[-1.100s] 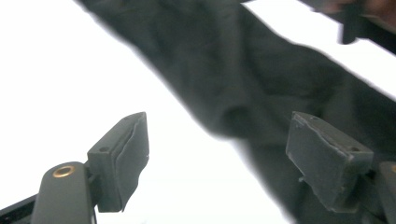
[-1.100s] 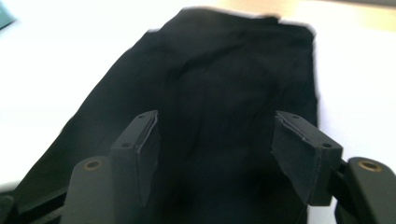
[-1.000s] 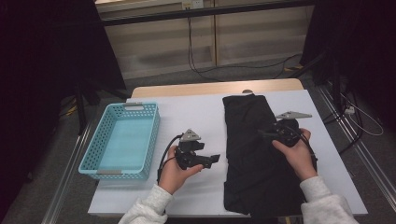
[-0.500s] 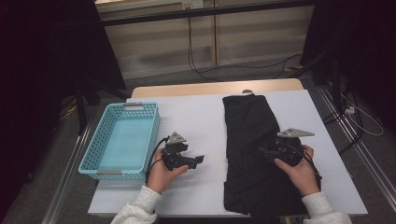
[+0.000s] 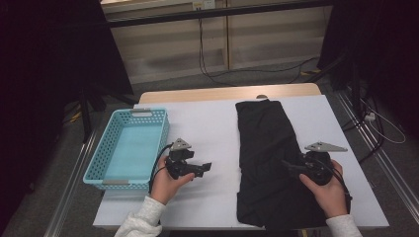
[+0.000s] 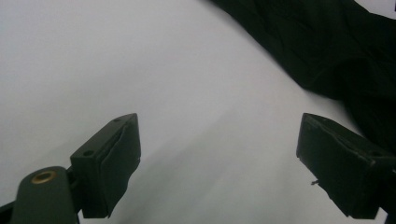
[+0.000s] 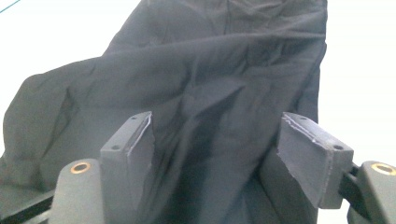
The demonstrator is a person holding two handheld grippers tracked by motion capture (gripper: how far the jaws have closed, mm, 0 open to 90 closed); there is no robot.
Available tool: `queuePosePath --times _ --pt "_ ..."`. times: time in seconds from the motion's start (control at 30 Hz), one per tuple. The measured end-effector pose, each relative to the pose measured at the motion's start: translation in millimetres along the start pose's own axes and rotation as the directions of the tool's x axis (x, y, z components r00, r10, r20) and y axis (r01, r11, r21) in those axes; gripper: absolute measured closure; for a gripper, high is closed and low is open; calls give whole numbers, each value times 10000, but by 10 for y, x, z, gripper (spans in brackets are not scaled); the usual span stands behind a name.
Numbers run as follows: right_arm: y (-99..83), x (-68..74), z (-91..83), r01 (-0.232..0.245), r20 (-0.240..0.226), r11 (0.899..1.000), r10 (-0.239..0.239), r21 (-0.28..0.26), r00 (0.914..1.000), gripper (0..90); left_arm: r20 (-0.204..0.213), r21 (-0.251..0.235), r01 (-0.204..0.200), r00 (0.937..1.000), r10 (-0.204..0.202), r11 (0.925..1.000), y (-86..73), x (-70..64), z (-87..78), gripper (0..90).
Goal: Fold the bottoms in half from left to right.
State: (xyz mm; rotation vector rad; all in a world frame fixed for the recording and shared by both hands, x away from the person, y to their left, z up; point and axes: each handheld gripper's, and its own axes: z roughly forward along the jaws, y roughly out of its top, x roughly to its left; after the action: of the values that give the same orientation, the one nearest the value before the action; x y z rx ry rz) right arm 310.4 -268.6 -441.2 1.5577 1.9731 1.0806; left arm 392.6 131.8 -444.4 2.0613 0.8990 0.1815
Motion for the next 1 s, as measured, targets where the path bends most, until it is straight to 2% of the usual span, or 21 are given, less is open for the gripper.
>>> queuePosePath --times 0.1,0.23,0.3,0.5,0.73,0.83,0.93,1.0 --pt "-33 -17 -55 71 30 10000 -71 1 10000 281 -53 -22 -22 10000 22 10000 3 19 -3 138" --pt "-58 -60 -131 -115 92 9998 116 -145 9999 309 -70 110 -43 10000 44 9999 -6 29 29 140" --pt "-75 -54 -147 -49 -13 10000 49 -76 10000 322 -17 202 -81 10000 81 9998 -3 34 46 139" --pt "-135 -24 -135 40 -86 9997 -39 221 10000 351 -119 116 -202 9997 204 9997 14 30 30 139" --pt "-139 60 -120 153 -381 9991 -139 389 9992 366 -182 179 -320 9993 323 9993 -15 -9 -15 139" --pt "-161 77 -97 284 -307 9982 -268 529 9992 372 -181 189 -384 9991 388 9991 -30 -39 -31 139" --pt "-161 76 -125 104 -310 9985 -88 532 9995 381 -182 162 -403 9990 406 9991 -33 -52 -63 139" --pt "-168 53 -162 -287 -343 9984 304 493 9990 391 -190 128 -363 9992 365 9993 -35 -58 -78 139"
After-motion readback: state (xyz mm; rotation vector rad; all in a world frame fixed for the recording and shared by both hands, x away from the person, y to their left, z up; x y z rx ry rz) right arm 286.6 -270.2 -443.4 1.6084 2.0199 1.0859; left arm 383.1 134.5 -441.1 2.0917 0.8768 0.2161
